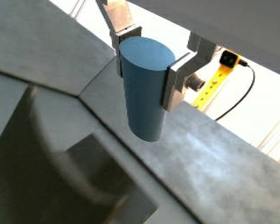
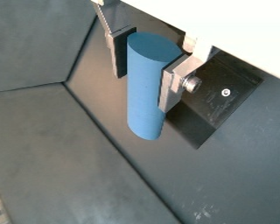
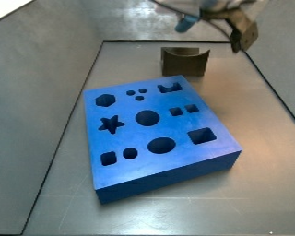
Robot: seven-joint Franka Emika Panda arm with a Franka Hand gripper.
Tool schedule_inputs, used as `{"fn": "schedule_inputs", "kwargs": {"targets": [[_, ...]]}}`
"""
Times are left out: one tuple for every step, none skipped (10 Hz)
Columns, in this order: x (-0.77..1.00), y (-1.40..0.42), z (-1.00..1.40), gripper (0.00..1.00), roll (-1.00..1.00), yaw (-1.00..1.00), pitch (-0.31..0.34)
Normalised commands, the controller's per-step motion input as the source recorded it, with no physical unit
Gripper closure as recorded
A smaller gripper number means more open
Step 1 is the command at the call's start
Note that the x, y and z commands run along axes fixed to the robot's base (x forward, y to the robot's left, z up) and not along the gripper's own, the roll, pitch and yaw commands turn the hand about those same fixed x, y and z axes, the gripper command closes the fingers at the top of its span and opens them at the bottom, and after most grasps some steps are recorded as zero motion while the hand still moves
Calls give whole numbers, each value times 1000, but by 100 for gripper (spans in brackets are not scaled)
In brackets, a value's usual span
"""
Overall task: Pick up the oval object. Move up. Place the oval object on the fixture. Regrasp the oval object. Move to above the board. Insert the oval object.
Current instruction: Move to above the board.
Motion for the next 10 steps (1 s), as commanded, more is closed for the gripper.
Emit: {"fn": "schedule_inputs", "kwargs": {"targets": [[-53, 146, 1000, 100, -129, -63, -12], [-60, 138, 1000, 100, -126, -53, -11], [-65, 132, 1000, 100, -117, -49, -14], [-72, 124, 1000, 100, -109, -44, -15], [-74, 120, 1000, 100, -109, -43, -12], [-79, 111, 1000, 100, -104, -39, -9], [-85, 102, 1000, 100, -97, -40, -6], [-89, 92, 1000, 100, -90, -36, -4], [-97, 79, 1000, 100, -83, -36, 5], [-87, 56, 834, 100, -77, -33, 11]]}}
